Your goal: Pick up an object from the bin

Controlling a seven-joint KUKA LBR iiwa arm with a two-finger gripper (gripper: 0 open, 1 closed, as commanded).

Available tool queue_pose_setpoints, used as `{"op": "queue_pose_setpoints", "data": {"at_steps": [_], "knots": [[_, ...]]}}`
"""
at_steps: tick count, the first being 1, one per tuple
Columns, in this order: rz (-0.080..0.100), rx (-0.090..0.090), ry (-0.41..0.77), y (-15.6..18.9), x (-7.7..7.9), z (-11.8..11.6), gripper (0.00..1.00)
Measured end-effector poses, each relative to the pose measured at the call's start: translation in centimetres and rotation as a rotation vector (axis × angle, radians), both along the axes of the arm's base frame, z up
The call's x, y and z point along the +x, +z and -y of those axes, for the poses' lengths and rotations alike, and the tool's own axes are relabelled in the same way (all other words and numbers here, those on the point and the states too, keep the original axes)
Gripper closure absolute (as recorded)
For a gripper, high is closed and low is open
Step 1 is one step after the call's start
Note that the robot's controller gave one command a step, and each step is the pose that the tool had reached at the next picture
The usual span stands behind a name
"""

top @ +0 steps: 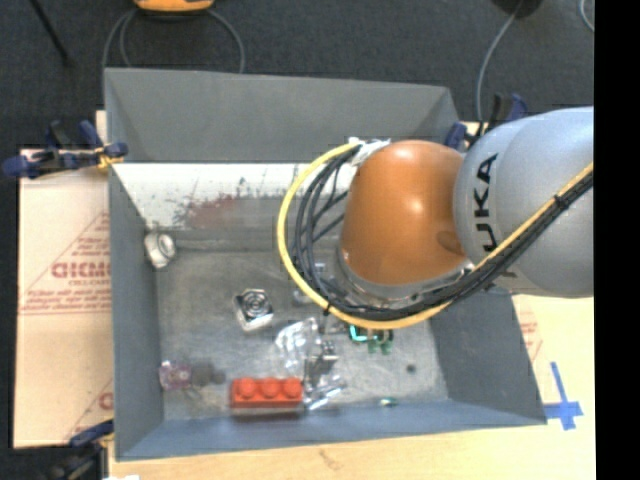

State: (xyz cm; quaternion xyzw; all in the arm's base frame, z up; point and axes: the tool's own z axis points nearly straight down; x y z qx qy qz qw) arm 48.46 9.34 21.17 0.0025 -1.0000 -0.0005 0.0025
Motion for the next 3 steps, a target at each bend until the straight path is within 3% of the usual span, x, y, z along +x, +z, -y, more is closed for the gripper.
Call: {"op": "queue_pose_setpoints", "data": {"at_steps": [1,2,3], "knots": [[0.005,0.000,0.265,-13.0,0.9,-0.1,0.00],[0.008,0.002,0.260,-12.8,0.9,-0.2,1.00],[0.017,-0.001,0.198,1.5,2.5,1.4,1.00]]}}
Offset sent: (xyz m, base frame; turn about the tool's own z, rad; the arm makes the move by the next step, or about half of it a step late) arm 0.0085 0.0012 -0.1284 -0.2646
